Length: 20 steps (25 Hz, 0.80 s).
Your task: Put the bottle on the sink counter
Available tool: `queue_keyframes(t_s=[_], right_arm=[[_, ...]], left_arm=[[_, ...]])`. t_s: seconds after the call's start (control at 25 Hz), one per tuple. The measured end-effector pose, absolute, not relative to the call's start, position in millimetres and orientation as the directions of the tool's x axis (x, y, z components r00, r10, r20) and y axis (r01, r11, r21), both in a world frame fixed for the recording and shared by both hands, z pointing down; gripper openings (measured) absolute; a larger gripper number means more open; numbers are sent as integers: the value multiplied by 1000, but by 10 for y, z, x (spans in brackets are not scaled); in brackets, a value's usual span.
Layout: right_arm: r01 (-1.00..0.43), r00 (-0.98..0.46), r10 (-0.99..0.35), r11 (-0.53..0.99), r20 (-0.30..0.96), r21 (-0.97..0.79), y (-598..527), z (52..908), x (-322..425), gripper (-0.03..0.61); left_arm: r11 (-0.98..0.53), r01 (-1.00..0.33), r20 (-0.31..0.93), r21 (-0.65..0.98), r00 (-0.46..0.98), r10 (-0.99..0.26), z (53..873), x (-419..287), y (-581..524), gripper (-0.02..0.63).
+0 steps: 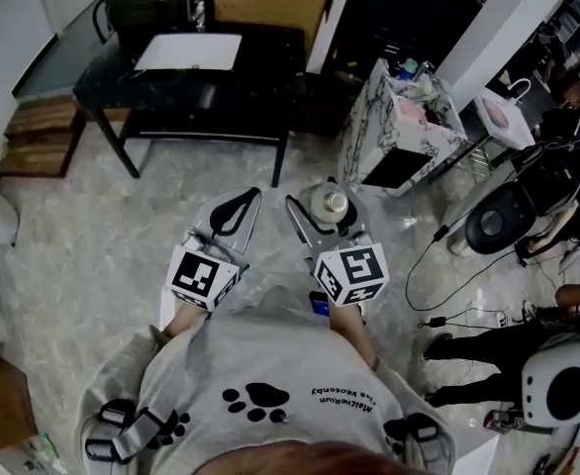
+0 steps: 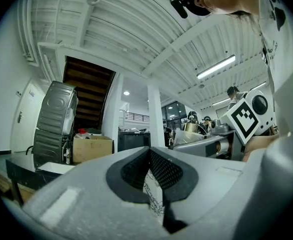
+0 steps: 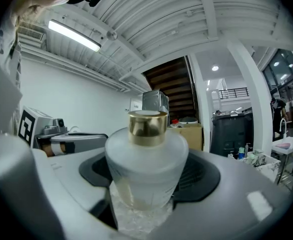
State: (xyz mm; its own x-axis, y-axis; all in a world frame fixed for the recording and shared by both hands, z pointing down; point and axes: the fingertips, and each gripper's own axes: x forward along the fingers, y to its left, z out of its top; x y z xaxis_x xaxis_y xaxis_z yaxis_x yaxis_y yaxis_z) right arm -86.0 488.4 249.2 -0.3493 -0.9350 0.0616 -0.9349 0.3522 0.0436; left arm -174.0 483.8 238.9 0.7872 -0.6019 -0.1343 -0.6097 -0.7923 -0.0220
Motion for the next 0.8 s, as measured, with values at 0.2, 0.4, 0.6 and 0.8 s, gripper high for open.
queue_keyframes(t_s=[0.2,0.4,0.6,0.8], right_arm=[[-939,-340,-939,342,58,40,4827,2504,-826,339],[-933,-355,-932,358,66,35,4649,2553,-812,339],[-926,-374,-925,377,62,36,4317,2539,-759,339],[-920,-386,-920,389,72,43,3854,2531,-605,339]], left_arm=[[-803,-595,-133,-25,798,-587,2412,-1703,4782,3],[-797,-603,-132,-26,792,-596,2435,-1671,4603,3],[-788,-615,-135,-28,783,-607,2421,-1609,4287,3],[-782,-623,-142,-20,776,-615,2407,-1441,3836,3]])
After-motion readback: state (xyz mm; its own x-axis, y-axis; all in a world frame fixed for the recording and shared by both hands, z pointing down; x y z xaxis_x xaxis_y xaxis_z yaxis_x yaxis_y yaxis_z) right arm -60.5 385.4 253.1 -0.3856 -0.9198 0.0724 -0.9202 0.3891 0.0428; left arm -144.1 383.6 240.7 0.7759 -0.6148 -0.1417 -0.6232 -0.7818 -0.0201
